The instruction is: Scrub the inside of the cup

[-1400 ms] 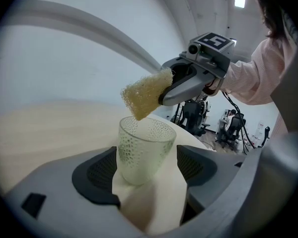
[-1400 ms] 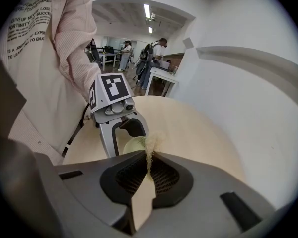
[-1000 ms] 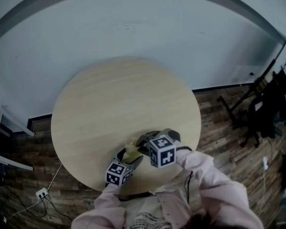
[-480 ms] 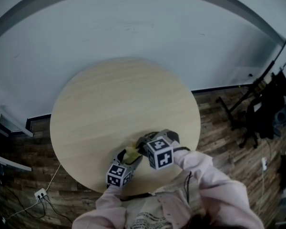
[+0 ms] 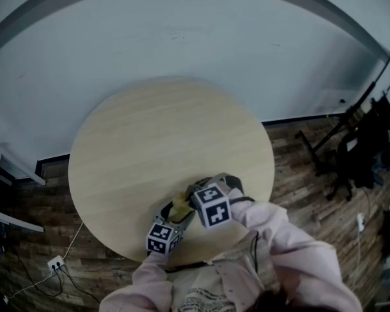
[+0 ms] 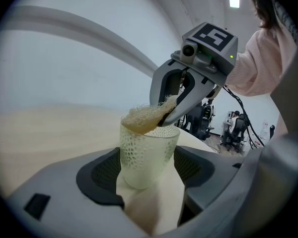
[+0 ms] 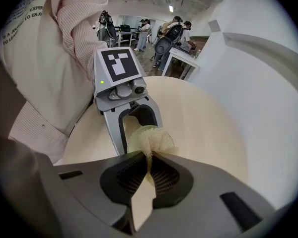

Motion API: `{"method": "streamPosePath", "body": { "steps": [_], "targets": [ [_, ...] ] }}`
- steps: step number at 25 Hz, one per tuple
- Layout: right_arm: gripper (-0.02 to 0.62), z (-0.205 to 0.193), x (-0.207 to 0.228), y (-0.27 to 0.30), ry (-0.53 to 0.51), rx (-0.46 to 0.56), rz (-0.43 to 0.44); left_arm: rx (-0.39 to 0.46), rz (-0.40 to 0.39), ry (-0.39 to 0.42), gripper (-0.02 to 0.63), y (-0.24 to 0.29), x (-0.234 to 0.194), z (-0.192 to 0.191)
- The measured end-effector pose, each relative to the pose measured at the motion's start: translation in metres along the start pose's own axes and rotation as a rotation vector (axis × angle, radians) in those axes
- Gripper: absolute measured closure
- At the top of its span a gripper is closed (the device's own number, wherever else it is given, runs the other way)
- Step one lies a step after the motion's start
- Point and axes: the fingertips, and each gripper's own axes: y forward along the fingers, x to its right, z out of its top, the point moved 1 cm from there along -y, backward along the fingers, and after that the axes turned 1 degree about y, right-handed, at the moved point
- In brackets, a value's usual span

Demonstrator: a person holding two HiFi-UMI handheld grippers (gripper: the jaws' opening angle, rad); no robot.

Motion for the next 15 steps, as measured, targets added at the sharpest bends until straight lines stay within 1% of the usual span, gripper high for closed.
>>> {"method": "streamPosePath", "body": {
  "steps": [7,15],
  "targets": [
    [0.575,0.0034,0.0008,0.0040,0.058,-0.043,0.045,0.005,0.002,0.017,0.262,-0.0032,-0.0016,0.0004],
    [0.577,0.0037,-0.0009,0.0073,0.116,-0.092,0.106,-0.001,0.000,0.006,0.262,-0.0039,0.0034,-0.0001]
  ]
}}
